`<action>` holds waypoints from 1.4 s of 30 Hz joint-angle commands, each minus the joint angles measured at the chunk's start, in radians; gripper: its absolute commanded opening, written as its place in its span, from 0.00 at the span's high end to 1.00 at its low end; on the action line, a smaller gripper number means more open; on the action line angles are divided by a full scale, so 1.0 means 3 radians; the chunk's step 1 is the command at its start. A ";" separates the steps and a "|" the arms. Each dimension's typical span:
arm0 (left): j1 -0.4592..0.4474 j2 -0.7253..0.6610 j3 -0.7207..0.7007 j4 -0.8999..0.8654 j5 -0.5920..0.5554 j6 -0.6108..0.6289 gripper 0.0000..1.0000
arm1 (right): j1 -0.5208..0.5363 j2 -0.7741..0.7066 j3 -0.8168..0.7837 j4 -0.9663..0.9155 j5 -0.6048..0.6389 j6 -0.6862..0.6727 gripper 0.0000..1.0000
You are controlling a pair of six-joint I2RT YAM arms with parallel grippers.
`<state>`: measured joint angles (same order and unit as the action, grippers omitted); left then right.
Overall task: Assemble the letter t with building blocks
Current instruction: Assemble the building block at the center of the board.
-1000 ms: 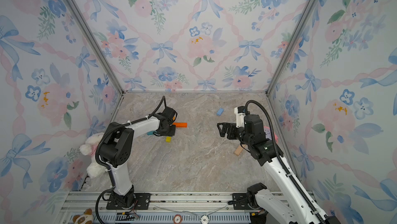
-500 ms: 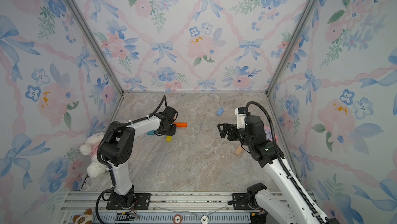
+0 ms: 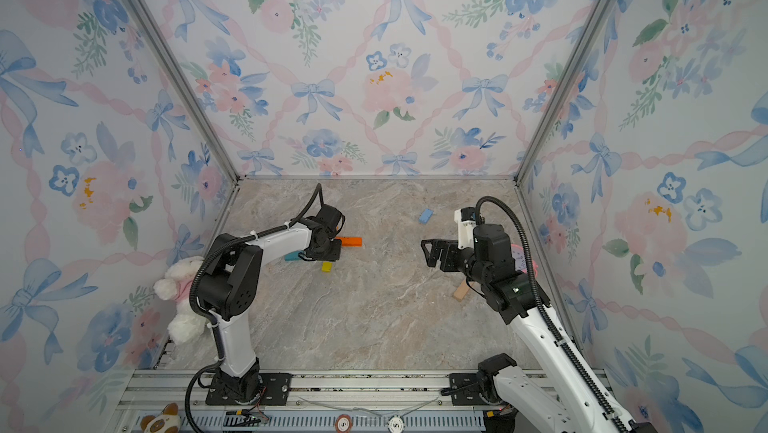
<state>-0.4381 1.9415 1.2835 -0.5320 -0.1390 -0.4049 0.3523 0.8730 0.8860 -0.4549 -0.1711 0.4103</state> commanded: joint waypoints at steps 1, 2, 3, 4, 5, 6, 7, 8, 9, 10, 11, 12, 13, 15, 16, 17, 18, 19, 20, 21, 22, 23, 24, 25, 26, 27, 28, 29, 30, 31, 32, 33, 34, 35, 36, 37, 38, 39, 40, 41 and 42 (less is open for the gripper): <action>0.0020 0.0106 0.0055 -0.0057 -0.0056 -0.0037 0.67 | -0.0045 -0.0042 -0.0059 -0.0046 0.0030 -0.0014 0.02; 0.0021 0.0104 0.0062 -0.0057 -0.0046 -0.0044 0.68 | -0.0045 -0.0041 -0.0062 -0.0043 0.0029 -0.0015 0.02; 0.0017 0.0109 0.0062 -0.0058 -0.0043 -0.0043 0.67 | -0.0044 -0.0038 -0.0061 -0.0040 0.0030 -0.0011 0.02; 0.0018 0.0108 0.0059 -0.0058 -0.0040 -0.0048 0.68 | -0.0044 -0.0033 -0.0061 -0.0039 0.0028 -0.0012 0.02; 0.0018 0.0104 0.0058 -0.0057 -0.0039 -0.0051 0.67 | -0.0044 -0.0035 -0.0056 -0.0039 0.0028 -0.0015 0.02; 0.0018 0.0104 0.0055 -0.0058 -0.0043 -0.0054 0.67 | -0.0044 -0.0033 -0.0058 -0.0038 0.0024 -0.0013 0.02; 0.0022 0.0100 0.0051 -0.0058 -0.0046 -0.0061 0.68 | -0.0048 -0.0033 -0.0055 -0.0041 0.0028 -0.0014 0.02; 0.0020 0.0100 0.0044 -0.0059 -0.0043 -0.0066 0.68 | -0.0045 -0.0034 -0.0053 -0.0042 0.0028 -0.0020 0.02; 0.0023 0.0091 0.0038 -0.0057 -0.0046 -0.0070 0.68 | -0.0044 -0.0032 -0.0053 -0.0041 0.0024 -0.0021 0.02; 0.0017 0.0090 0.0029 -0.0057 -0.0047 -0.0075 0.68 | -0.0045 -0.0027 -0.0053 -0.0041 0.0021 -0.0018 0.02; 0.0021 0.0080 0.0021 -0.0057 -0.0051 -0.0082 0.68 | -0.0047 -0.0029 -0.0046 -0.0043 0.0023 -0.0022 0.02; 0.0023 0.0077 0.0018 -0.0058 -0.0055 -0.0084 0.67 | -0.0045 -0.0031 -0.0046 -0.0046 0.0025 -0.0025 0.02; 0.0023 0.0078 0.0017 -0.0057 -0.0063 -0.0091 0.68 | -0.0046 -0.0029 -0.0044 -0.0043 0.0026 -0.0024 0.03; 0.0024 0.0080 0.0017 -0.0057 -0.0068 -0.0091 0.67 | -0.0046 -0.0028 -0.0046 -0.0039 0.0026 -0.0024 0.03; 0.0019 0.0087 0.0017 -0.0060 -0.0073 -0.0097 0.67 | -0.0044 -0.0026 -0.0054 -0.0041 0.0026 -0.0024 0.03; 0.0023 0.0088 0.0016 -0.0054 -0.0073 -0.0099 0.67 | -0.0044 -0.0031 -0.0049 -0.0038 0.0026 -0.0023 0.03; 0.0023 0.0089 0.0014 -0.0054 -0.0068 -0.0107 0.67 | -0.0044 -0.0029 -0.0056 -0.0038 0.0026 -0.0023 0.03; 0.0024 0.0096 0.0019 -0.0054 -0.0066 -0.0110 0.67 | -0.0044 -0.0027 -0.0058 -0.0038 0.0019 -0.0027 0.03; 0.0024 0.0103 0.0022 -0.0055 -0.0061 -0.0112 0.67 | -0.0044 -0.0031 -0.0059 -0.0044 0.0023 -0.0024 0.03; 0.0023 0.0104 0.0024 -0.0052 -0.0067 -0.0115 0.67 | -0.0044 -0.0032 -0.0059 -0.0039 0.0021 -0.0023 0.03; 0.0023 0.0108 0.0027 -0.0054 -0.0083 -0.0118 0.67 | -0.0044 -0.0032 -0.0063 -0.0040 0.0022 -0.0023 0.03; 0.0020 0.0109 0.0029 -0.0053 -0.0078 -0.0127 0.67 | -0.0044 -0.0032 -0.0069 -0.0036 0.0023 -0.0027 0.03; 0.0021 0.0116 0.0035 -0.0053 -0.0065 -0.0125 0.67 | -0.0047 -0.0035 -0.0066 -0.0040 0.0023 -0.0025 0.03; 0.0024 0.0122 0.0039 -0.0056 -0.0068 -0.0121 0.67 | -0.0044 -0.0040 -0.0065 -0.0041 0.0020 -0.0023 0.03; 0.0022 0.0123 0.0042 -0.0055 -0.0073 -0.0127 0.67 | -0.0045 -0.0038 -0.0065 -0.0038 0.0018 -0.0023 0.03; 0.0020 0.0121 0.0038 -0.0055 -0.0073 -0.0128 0.67 | -0.0044 -0.0044 -0.0069 -0.0033 0.0018 -0.0028 0.03; 0.0023 0.0126 0.0043 -0.0050 -0.0073 -0.0128 0.67 | -0.0047 -0.0046 -0.0070 -0.0041 0.0018 -0.0026 0.03; 0.0023 0.0129 0.0052 -0.0052 -0.0069 -0.0128 0.67 | -0.0048 -0.0047 -0.0071 -0.0038 0.0016 -0.0024 0.03; 0.0020 0.0132 0.0054 -0.0051 -0.0068 -0.0127 0.66 | -0.0044 -0.0049 -0.0073 -0.0039 0.0018 -0.0025 0.03; 0.0023 0.0135 0.0055 -0.0055 -0.0076 -0.0128 0.66 | -0.0044 -0.0052 -0.0071 -0.0042 0.0018 -0.0027 0.03; 0.0020 0.0134 0.0050 -0.0052 -0.0083 -0.0125 0.66 | -0.0044 -0.0053 -0.0077 -0.0043 0.0018 -0.0023 0.03; 0.0024 0.0131 0.0053 -0.0050 -0.0079 -0.0128 0.66 | -0.0045 -0.0058 -0.0078 -0.0043 0.0018 -0.0024 0.03; 0.0023 0.0132 0.0050 -0.0048 -0.0083 -0.0128 0.66 | -0.0046 -0.0058 -0.0079 -0.0043 0.0018 -0.0023 0.03; 0.0022 0.0130 0.0052 -0.0052 -0.0084 -0.0128 0.66 | -0.0045 -0.0063 -0.0083 -0.0043 0.0017 -0.0020 0.03; 0.0021 0.0129 0.0048 -0.0050 -0.0086 -0.0130 0.65 | -0.0044 -0.0063 -0.0089 -0.0038 0.0018 -0.0020 0.03; 0.0023 0.0131 0.0048 -0.0048 -0.0094 -0.0132 0.65 | -0.0044 -0.0064 -0.0091 -0.0037 0.0018 -0.0018 0.03; 0.0024 0.0130 0.0045 -0.0052 -0.0099 -0.0131 0.64 | -0.0044 -0.0067 -0.0094 -0.0036 0.0018 -0.0014 0.03; 0.0019 0.0132 0.0051 -0.0050 -0.0094 -0.0135 0.64 | -0.0046 -0.0066 -0.0095 -0.0033 0.0013 -0.0015 0.03; 0.0019 0.0132 0.0057 -0.0052 -0.0086 -0.0128 0.63 | -0.0044 -0.0062 -0.0095 -0.0033 0.0013 -0.0015 0.03; 0.0018 0.0133 0.0060 -0.0049 -0.0075 -0.0132 0.63 | -0.0045 -0.0062 -0.0091 -0.0033 0.0008 -0.0016 0.03; 0.0018 0.0135 0.0061 -0.0049 -0.0068 -0.0133 0.62 | -0.0044 -0.0063 -0.0097 -0.0032 0.0008 -0.0014 0.03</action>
<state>-0.4377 1.9476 1.2888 -0.5289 -0.1505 -0.4313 0.3519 0.8677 0.8715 -0.4545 -0.1711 0.4107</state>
